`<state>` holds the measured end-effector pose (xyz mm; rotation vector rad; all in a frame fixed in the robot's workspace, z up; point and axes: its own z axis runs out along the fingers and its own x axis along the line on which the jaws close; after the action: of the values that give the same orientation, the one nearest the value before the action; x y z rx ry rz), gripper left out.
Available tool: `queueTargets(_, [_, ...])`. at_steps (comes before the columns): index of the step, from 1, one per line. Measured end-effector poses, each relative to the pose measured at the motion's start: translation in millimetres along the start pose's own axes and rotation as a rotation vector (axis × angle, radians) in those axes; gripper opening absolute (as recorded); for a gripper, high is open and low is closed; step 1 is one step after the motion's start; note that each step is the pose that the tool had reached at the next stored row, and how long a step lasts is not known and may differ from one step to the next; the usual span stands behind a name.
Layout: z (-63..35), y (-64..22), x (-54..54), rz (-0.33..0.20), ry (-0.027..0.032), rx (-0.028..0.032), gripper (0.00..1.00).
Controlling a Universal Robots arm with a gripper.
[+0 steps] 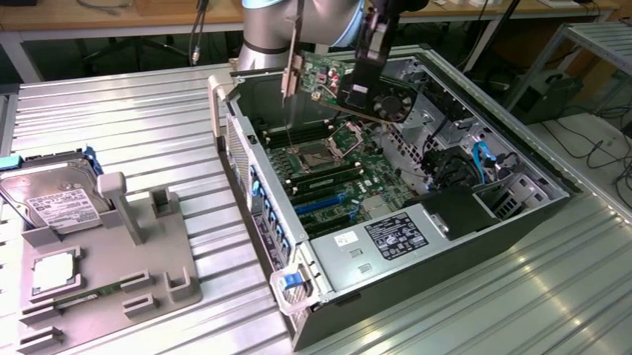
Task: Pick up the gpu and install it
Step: 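Insert the gpu into the slot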
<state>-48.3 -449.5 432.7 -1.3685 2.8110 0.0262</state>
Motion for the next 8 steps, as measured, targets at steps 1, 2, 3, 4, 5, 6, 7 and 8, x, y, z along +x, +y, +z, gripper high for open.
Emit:
queueTargets(1, [0.0, 0.0, 0.0, -0.012, 0.0001, -0.0003, 0.27])
queueTargets(2, [0.0, 0.0, 0.0, -0.024, 0.0001, -0.0005, 0.27])
queueTargets(3, [0.0, 0.0, 0.0, -0.036, 0.0002, -0.0007, 0.27])
queueTargets(4, [0.0, 0.0, 0.0, -0.048, 0.0003, -0.0010, 0.27])
queueTargets(5, [0.0, 0.0, 0.0, -0.060, 0.0005, -0.0012, 0.27])
queueTargets(6, [0.0, 0.0, 0.0, -0.072, 0.0006, -0.0015, 0.27])
queueTargets(7, [0.0, 0.0, 0.0, -0.083, 0.0007, -0.0017, 0.27])
queueTargets(8, [0.0, 0.0, 0.0, -0.095, 0.0008, -0.0020, 0.27])
